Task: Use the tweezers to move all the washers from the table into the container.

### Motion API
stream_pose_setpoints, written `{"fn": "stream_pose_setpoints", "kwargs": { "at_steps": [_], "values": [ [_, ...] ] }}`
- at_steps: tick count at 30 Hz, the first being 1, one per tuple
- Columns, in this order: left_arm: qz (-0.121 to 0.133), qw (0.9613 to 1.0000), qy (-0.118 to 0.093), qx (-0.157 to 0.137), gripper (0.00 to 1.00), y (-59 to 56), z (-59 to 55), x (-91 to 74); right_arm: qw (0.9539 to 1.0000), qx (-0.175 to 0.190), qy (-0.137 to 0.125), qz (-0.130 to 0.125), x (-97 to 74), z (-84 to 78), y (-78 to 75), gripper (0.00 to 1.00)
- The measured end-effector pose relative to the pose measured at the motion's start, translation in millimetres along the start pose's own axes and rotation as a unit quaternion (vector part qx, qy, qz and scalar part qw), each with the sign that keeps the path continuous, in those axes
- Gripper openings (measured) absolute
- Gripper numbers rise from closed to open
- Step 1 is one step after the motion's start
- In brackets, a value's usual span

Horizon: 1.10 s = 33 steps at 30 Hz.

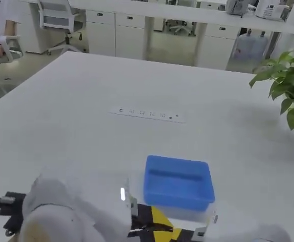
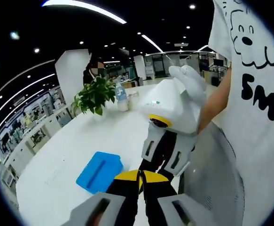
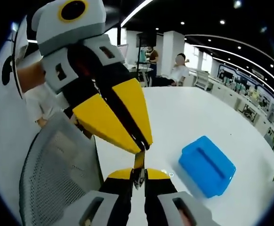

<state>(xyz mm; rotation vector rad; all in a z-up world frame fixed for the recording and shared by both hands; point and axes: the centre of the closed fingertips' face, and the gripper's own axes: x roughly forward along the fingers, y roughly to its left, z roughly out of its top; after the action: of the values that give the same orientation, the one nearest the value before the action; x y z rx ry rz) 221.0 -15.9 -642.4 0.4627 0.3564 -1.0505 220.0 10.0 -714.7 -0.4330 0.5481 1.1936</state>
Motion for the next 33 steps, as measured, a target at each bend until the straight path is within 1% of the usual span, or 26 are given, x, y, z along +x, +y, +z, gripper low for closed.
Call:
{"fn": "stream_pose_setpoints", "kwargs": {
  "at_steps": [1,2,3,4,5,6,7,8,10,11,12,13,14,15,16,17,18,19,20,22,23,25,28,30,31,33],
  "values": [
    [0.009,0.9998,-0.009,-0.015,0.00,1.1,-0.2,0.2,1.0000,0.009,0.000,-0.001,0.3,-1.1,-1.3,0.05],
    [0.022,0.9985,-0.021,-0.046,0.04,2.2,-0.5,-0.9,0.9997,0.023,-0.002,-0.001,1.2,-2.6,-3.5,0.05],
    [0.026,0.9973,-0.022,-0.065,0.09,1.9,-3.3,-2.4,0.9995,0.033,-0.003,-0.003,1.8,-4.0,-6.0,0.05],
    [0.048,0.9929,-0.012,-0.109,0.15,6.6,-13.6,-4.9,0.9990,0.044,-0.002,-0.006,2.8,-6.4,-10.2,0.05],
    [0.066,0.9887,-0.010,-0.134,0.19,11.4,-20.7,-6.8,0.9986,0.051,-0.001,-0.010,3.5,-7.9,-13.4,0.05],
    [0.090,0.9837,-0.016,-0.155,0.22,17.5,-29.6,-10.5,0.9981,0.060,-0.001,-0.013,4.6,-9.7,-18.1,0.05],
    [0.103,0.9809,-0.015,-0.164,0.23,20.6,-36.8,-13.5,0.9979,0.064,-0.001,-0.015,5.2,-10.5,-21.0,0.05],
    [0.125,0.9755,-0.007,-0.181,0.24,25.3,-49.3,-18.6,0.9973,0.071,0.000,-0.019,6.5,-11.9,-25.8,0.05],
    [0.164,0.9678,0.001,-0.191,0.27,34.4,-65.0,-26.8,0.9963,0.083,-0.002,-0.020,8.4,-12.0,-31.4,0.05],
    [0.189,0.9596,0.003,-0.208,0.32,40.2,-75.7,-31.9,0.9951,0.096,-0.007,-0.022,9.8,-10.2,-35.7,0.05],
    [0.199,0.9563,0.000,-0.215,0.36,42.5,-81.3,-34.3,0.9944,0.102,-0.012,-0.023,11.0,-8.6,-39.0,0.05],
    [0.216,0.9488,-0.001,-0.231,0.39,45.6,-90.3,-38.3,0.9933,0.112,-0.016,-0.024,13.2,-6.9,-43.8,0.05],
    [0.221,0.9458,-0.009,-0.238,0.44,46.6,-93.2,-39.2,0.9923,0.120,-0.019,-0.025,15.0,-5.7,-47.2,0.05],
    [0.215,0.9472,-0.016,-0.237,0.49,44.9,-95.8,-38.4,0.9914,0.126,-0.024,-0.027,16.9,-4.0,-50.8,0.05],
    [0.217,0.9460,-0.009,-0.241,0.54,43.6,-104.0,-37.1,0.9903,0.132,-0.029,-0.030,20.3,-2.4,-56.1,0.05],
    [0.220,0.9452,-0.007,-0.241,0.59,43.7,-107.9,-36.0,0.9898,0.136,-0.031,-0.031,22.8,-1.6,-58.6,0.05],
    [0.229,0.9425,-0.003,-0.244,0.62,43.9,-112.3,-35.0,0.9894,0.138,-0.032,-0.032,26.8,-0.4,-62.0,0.05],
    [0.232,0.9424,0.003,-0.241,0.67,43.5,-114.1,-33.6,0.9893,0.138,-0.033,-0.034,29.6,0.2,-64.6,0.05],
    [0.235,0.9446,0.016,-0.229,0.70,42.5,-115.1,-32.6,0.9891,0.138,-0.035,-0.039,33.1,1.7,-68.0,0.05],
    [0.242,0.9458,0.015,-0.216,0.76,42.3,-112.2,-30.1,0.9879,0.144,-0.039,-0.042,38.3,3.9,-71.8,0.05],
    [0.246,0.9454,0.021,-0.213,0.80,42.2,-114.5,-27.4,0.9871,0.149,-0.041,-0.041,41.2,4.3,-72.9,0.05],
    [0.254,0.9432,0.048,-0.209,0.93,41.0,-122.9,-26.7,0.9864,0.154,-0.042,-0.039,50.1,2.1,-73.9,0.06],
    [0.254,0.9454,0.054,-0.197,0.95,39.9,-126.5,-25.0,0.9860,0.158,-0.038,-0.039,60.9,-4.2,-73.2,0.06],
    [0.256,0.9447,0.062,-0.195,0.97,41.2,-130.6,-23.9,0.9856,0.161,-0.035,-0.039,66.9,-8.4,-73.5,0.06],
    [0.260,0.9437,0.076,-0.190,0.97,42.0,-135.4,-24.8,0.9855,0.161,-0.034,-0.041,70.4,-11.4,-73.9,0.06],
    [0.264,0.9430,0.081,-0.186,0.96,42.6,-136.4,-25.4,0.9865,0.156,-0.024,-0.043,74.9,-17.6,-74.9,0.06]
  ]
}}
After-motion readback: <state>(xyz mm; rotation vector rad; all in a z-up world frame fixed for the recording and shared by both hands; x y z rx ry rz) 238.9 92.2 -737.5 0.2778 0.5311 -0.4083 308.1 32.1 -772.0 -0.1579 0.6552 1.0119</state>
